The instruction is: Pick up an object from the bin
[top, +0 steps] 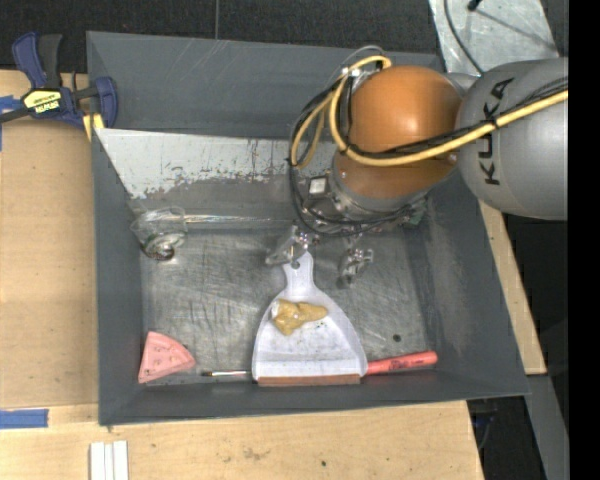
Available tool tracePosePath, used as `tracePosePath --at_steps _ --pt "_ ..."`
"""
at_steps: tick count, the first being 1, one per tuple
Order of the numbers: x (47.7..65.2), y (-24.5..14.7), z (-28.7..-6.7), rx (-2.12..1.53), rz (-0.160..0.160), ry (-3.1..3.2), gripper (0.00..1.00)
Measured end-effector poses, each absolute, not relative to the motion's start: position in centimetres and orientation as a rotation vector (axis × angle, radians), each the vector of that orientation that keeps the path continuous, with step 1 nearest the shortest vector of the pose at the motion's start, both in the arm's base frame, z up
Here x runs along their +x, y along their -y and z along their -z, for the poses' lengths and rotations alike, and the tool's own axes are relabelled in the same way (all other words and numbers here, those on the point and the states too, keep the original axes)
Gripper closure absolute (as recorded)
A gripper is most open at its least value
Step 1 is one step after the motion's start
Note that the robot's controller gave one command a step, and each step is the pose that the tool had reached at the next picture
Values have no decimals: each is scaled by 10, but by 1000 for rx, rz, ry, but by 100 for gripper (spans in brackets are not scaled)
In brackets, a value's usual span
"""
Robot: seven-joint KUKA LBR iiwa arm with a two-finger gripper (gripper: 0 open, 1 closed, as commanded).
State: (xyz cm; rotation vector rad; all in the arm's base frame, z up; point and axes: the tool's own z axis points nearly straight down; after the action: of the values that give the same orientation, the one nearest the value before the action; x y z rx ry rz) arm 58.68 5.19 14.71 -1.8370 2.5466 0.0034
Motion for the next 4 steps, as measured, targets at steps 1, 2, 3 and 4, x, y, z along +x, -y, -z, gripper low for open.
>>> tracePosePath --at_steps 1,2,3,4 --pt "634 -42 -151 -1848 5 -2534 0" --pt "618 -54 -126 -2129 2 -2305 0" --pt "572 -82 -86 -2531 39 -1817 100" --pt "572 -82 -86 -2530 39 -1818 100"
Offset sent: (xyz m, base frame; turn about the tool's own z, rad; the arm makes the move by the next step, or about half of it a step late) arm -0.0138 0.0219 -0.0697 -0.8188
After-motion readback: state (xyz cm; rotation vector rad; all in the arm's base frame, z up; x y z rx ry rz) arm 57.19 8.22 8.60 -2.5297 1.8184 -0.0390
